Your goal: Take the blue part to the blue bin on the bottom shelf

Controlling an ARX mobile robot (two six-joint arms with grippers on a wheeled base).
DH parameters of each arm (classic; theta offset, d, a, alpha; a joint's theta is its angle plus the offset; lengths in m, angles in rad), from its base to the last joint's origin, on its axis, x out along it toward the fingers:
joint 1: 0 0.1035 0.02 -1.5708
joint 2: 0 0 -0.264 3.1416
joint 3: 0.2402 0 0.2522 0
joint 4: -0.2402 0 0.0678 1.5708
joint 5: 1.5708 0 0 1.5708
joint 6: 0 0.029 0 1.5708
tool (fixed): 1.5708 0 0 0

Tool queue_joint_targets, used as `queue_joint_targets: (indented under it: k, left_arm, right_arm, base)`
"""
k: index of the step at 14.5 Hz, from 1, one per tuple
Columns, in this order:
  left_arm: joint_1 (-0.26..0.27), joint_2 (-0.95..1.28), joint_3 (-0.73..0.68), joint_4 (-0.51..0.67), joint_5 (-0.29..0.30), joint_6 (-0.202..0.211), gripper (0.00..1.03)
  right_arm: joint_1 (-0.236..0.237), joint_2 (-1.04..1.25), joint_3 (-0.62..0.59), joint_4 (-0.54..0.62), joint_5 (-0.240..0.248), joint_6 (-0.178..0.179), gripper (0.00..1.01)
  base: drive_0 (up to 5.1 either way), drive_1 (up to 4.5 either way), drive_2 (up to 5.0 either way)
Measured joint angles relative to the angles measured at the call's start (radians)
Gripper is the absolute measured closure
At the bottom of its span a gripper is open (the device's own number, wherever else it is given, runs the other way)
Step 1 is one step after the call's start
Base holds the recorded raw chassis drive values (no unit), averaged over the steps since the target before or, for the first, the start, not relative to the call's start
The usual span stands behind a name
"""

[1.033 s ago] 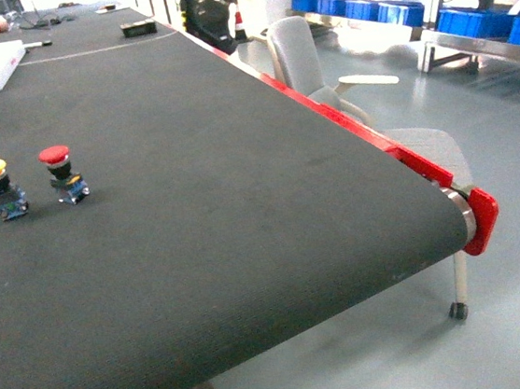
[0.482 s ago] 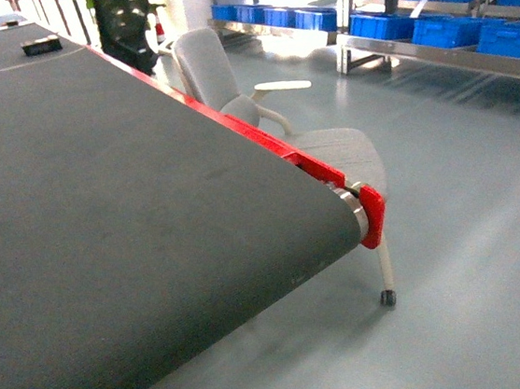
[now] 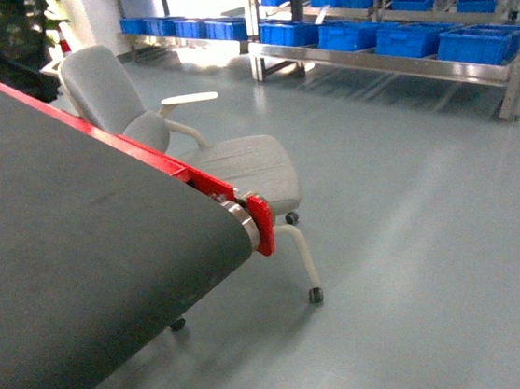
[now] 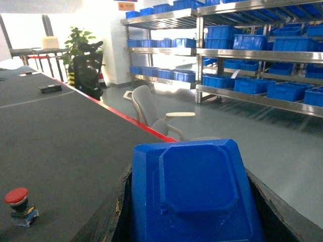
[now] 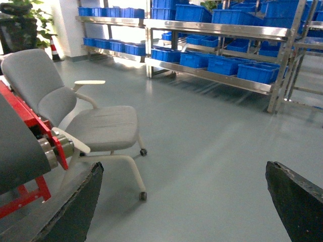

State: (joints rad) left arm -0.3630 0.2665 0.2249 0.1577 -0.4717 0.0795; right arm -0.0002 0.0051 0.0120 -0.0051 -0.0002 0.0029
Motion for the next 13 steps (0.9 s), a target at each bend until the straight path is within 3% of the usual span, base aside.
queue_joint_targets:
  k: [13]
  left_arm:
    - [0.0,0.0,0.0,0.0,0.0,0.0,0.59]
  right_arm:
    - [0.0,0.0,0.0,0.0,0.0,0.0,0.03]
  base:
    - [-1.7,-1.7,-1.7]
